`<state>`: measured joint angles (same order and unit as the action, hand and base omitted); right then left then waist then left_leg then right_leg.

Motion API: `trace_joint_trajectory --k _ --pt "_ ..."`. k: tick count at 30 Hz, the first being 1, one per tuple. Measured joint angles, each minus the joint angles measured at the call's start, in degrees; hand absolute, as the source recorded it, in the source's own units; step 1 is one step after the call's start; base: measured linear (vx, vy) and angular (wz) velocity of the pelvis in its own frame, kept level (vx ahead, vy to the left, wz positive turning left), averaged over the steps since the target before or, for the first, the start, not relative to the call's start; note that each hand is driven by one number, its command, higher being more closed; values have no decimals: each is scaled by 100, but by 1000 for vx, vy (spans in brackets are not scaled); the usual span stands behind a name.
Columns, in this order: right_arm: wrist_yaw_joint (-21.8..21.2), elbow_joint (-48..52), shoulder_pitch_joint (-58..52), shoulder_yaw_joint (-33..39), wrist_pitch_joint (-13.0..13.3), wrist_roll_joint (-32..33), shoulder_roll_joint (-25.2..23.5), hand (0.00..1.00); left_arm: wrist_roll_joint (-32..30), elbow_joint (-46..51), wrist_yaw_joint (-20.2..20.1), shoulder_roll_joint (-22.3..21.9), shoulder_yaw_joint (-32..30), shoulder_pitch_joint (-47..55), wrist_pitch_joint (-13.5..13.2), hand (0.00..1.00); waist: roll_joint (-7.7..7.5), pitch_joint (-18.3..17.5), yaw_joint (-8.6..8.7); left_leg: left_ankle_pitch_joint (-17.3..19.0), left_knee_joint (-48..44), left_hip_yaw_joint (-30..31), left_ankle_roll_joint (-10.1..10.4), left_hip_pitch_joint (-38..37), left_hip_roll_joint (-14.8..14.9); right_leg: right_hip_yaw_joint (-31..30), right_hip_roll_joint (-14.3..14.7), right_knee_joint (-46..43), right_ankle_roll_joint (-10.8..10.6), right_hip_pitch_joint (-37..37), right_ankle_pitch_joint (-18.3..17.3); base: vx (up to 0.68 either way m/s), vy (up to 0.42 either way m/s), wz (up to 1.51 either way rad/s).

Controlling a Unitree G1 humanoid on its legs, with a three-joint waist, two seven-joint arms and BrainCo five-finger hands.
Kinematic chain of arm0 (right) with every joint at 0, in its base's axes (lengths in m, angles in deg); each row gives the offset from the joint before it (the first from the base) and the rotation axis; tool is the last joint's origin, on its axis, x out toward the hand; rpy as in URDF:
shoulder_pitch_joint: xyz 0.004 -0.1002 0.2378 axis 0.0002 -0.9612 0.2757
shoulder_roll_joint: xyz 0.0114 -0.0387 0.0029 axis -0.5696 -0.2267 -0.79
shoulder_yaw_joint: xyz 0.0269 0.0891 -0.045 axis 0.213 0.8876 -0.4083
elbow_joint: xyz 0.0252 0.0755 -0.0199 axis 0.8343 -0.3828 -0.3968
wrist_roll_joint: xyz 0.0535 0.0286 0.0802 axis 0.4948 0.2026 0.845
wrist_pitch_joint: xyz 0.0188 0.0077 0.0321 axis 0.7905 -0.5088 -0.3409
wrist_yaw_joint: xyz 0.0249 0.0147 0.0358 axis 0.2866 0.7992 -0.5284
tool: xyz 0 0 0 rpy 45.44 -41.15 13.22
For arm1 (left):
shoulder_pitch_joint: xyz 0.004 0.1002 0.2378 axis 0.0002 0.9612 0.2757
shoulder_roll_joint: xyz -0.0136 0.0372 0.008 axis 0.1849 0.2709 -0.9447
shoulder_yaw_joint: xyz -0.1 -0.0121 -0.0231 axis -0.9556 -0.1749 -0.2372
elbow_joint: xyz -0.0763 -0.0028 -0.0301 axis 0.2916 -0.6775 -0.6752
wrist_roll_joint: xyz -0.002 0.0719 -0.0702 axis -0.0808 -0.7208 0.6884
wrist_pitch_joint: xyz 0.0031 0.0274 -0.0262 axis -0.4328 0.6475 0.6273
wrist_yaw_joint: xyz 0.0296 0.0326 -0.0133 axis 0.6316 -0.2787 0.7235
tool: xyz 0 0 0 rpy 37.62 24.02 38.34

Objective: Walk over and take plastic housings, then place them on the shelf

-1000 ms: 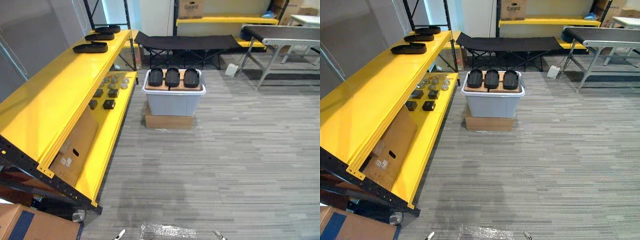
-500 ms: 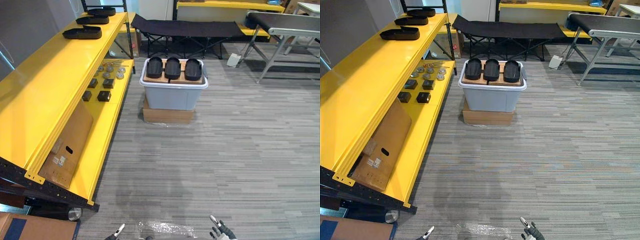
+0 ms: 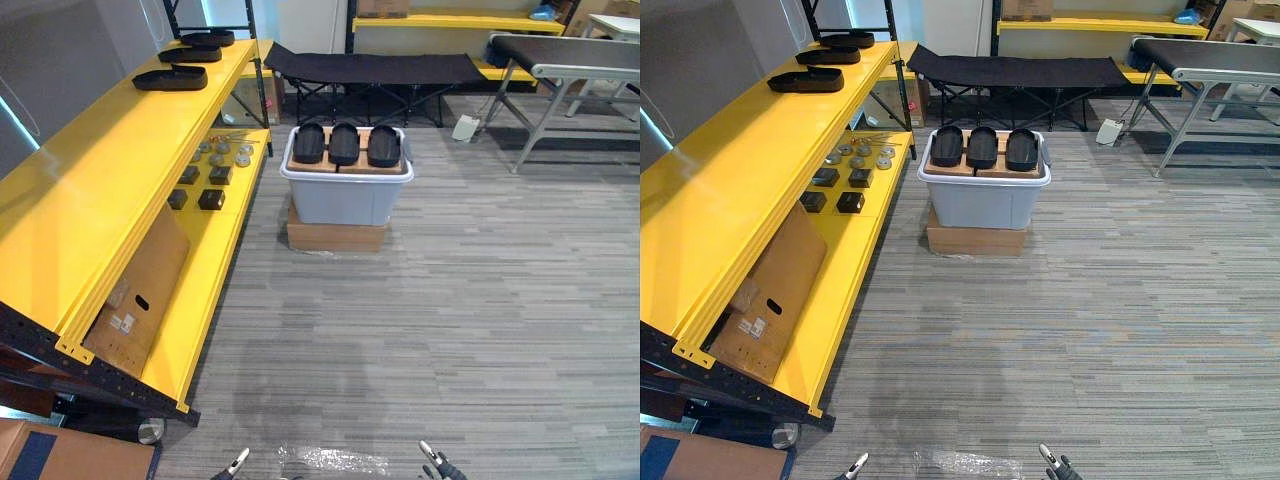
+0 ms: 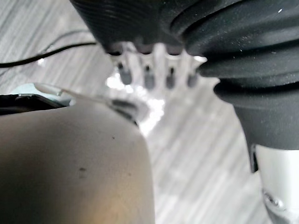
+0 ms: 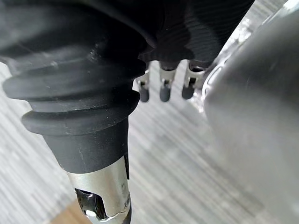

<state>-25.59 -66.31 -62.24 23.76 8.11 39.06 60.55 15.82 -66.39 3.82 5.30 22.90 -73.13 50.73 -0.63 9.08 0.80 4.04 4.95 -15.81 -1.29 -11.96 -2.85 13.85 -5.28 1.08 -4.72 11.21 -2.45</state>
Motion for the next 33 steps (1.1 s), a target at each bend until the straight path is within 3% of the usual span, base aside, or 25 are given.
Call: trace_joint_trajectory --k 3,5,6,7,8,9,10,11,13,17,19,21,22,23,24,25,26,27,28,30,31,33 --pt "5 0 2 1 0 -5 0 0 -58 0 -1 10 6 -6 -18 0 -13 2 1 6 8 15 -8 12 -22 37 -10 33 -4 15 -18 -19 -9 5" --pt "8 22 41 11 1 -20 -4 0 -120 -2 -3 78 43 -28 -1 0 -63 37 10 88 4 78 -39 57 -80 151 -117 -359 -92 -139 -304 -4 0 28" --pt "19 93 -30 17 6 -31 2 0 -257 12 -16 83 212 -72 11 0 -95 40 41 159 3 121 -123 94 -112 220 -309 -1142 -190 -442 -620 45 28 42" --pt "49 199 -38 81 133 39 63 0 -456 28 -13 87 275 -174 16 0 -37 117 12 208 -10 145 -176 90 -92 92 -547 -2790 -330 -1234 -737 65 44 34" --pt "49 239 -19 69 158 118 83 0 -509 31 -4 77 327 -177 17 0 -32 148 18 213 -30 149 -182 74 -79 48 -589 -3201 -397 -1430 -674 143 59 24" --pt "28 346 91 69 175 337 106 0 -631 -4 56 180 470 -264 32 0 -31 401 98 256 -324 184 -290 -95 30 -11 -728 -4090 -172 -1848 -894 126 52 19" --pt "14 360 95 66 173 322 99 0 -654 -6 71 208 486 -254 41 0 -19 467 98 325 -413 155 -230 -103 77 13 -743 -4025 -106 -1888 -945 142 76 21" --pt "-4 356 72 62 168 264 47 0 -650 -5 67 277 504 -221 45 0 -118 445 96 410 -483 134 -166 -152 125 9 -765 -3611 -87 -1970 -943 111 62 5" --pt "-21 298 37 69 138 -33 -42 0 -597 -3 88 325 489 -258 58 0 -198 472 103 505 -547 105 -11 -195 208 -43 -764 -2713 -183 -2101 -853 258 -1 0" --pt "-38 191 -146 387 164 -604 -84 0 -351 1 254 259 377 -374 63 0 -94 543 156 917 -974 77 395 -201 552 -309 -618 -1709 -104 -2189 -292 274 -111 -11" --pt "-115 187 -194 405 213 -696 -110 0 -194 7 257 252 351 -421 14 0 -88 547 151 1289 -1354 11 666 -263 886 -305 -452 -1462 -100 -2183 -71 294 -231 -22" --pt "-128 142 -221 394 193 -702 -105 0 -182 50 303 228 250 -391 -8 0 -72 538 187 1556 -1561 -4 953 -388 1273 -264 -260 -1567 -88 -2082 -99 384 -364 4" --pt "-131 105 -230 385 156 -730 -89 0 -15 92 379 226 132 -385 -23 0 -86 511 174 1652 -2009 55 1091 -363 1532 -159 -137 -1671 -101 -1992 133 415 -432 27" --pt "-127 13 -190 379 134 -754 -46 0 117 125 472 199 47 -387 -95 0 -72 511 166 1636 -2783 200 1071 -29 1795 -20 -18 -1781 195 -1932 203 418 -452 32" --pt "-101 -45 -153 378 145 -801 97 0 211 298 530 96 -133 -419 -156 0 52 466 147 1343 -3921 407 709 506 2177 170 188 -1680 380 -1714 101 393 -464 25" --pt "-85 -54 -110 356 140 -813 140 0 188 347 532 58 -202 -449 -182 0 142 490 126 1287 -4432 429 561 732 2355 232 270 -1563 421 -1546 75 381 -419 32" --pt "-38 -53 -25 352 143 -813 303 0 175 373 510 -17 -284 -496 -216 0 245 582 155 1307 -5032 432 588 1007 2429 315 362 -1282 440 -1096 70 388 -393 26" --pt "6 -55 3 355 147 -806 413 0 172 389 497 -131 -283 -508 -224 0 286 601 162 1322 -5147 422 616 1116 2299 324 368 -1104 450 -791 68 385 -343 18" --pt "22 -57 86 379 153 -806 520 0 173 448 487 -201 -281 -480 -234 0 327 603 121 1367 -5021 417 697 1249 1966 315 325 -888 476 -477 51 345 -253 -4" --pt "30 -37 332 412 183 -818 546 0 141 462 492 -391 -276 -377 -237 0 345 608 10 1377 -4228 420 713 1635 1283 199 260 -679 574 -294 -25 303 -145 -31" --pt "51 -14 401 421 202 -849 540 0 188 502 491 -434 -359 -350 -251 0 348 611 -42 1362 -3845 431 701 1774 1086 154 259 -617 597 -300 -55 196 -21 -32" --pt "161 82 449 490 205 -856 474 0 125 593 511 -432 -453 -335 -289 0 398 669 -179 770 -2238 461 601 2117 596 134 293 -545 631 -210 -227 213 25 -12"
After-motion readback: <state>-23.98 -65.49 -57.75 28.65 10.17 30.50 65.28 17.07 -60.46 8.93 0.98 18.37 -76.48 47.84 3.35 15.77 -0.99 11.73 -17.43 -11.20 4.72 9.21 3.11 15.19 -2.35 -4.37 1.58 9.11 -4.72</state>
